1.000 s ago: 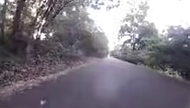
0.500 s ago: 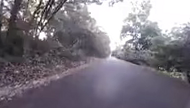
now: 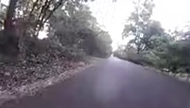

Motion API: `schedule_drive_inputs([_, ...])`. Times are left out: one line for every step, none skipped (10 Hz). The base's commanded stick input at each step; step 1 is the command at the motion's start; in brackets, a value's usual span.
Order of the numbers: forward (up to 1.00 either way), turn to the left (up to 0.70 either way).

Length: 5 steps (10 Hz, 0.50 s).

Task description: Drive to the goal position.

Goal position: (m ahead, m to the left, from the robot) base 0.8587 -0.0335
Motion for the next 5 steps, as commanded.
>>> schedule_drive_inputs([1.00,-0.21])
schedule_drive_inputs([1.00,-0.24])
schedule_drive_inputs([1.00,-0.26])
schedule_drive_inputs([1.00,-0.28])
schedule_drive_inputs([1.00,-0.31])
